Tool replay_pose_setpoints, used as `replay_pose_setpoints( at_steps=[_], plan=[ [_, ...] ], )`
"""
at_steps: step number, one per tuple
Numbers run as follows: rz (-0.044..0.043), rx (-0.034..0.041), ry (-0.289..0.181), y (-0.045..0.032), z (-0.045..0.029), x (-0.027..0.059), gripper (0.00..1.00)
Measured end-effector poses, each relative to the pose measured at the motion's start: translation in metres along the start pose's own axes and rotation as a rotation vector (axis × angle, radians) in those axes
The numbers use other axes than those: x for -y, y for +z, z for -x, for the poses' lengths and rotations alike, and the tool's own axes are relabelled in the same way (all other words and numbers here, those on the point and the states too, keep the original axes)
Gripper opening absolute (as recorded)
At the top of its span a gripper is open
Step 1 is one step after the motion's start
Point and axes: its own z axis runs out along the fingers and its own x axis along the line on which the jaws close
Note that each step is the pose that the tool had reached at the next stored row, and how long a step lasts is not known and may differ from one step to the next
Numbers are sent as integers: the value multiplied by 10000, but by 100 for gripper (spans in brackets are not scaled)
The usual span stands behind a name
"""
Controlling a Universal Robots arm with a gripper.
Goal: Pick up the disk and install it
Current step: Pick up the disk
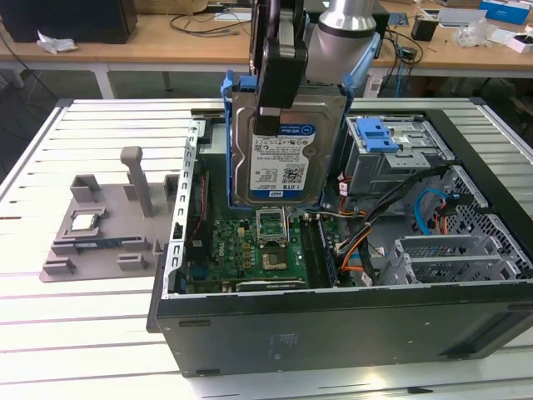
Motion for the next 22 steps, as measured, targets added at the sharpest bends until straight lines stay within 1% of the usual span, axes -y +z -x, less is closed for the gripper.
replay_pose_setpoints(
  at_steps=[6,10,11,17,20,22],
  plan=[
    [0,1,-1,13,-73,10,37],
    [0,0,0,23,-134,18,37],
    [0,0,0,28,-163,22,37],
    [0,0,-1,42,-257,34,37],
    [0,1,0,54,-332,44,37],
    [0,1,0,57,-355,48,37]
  ],
)
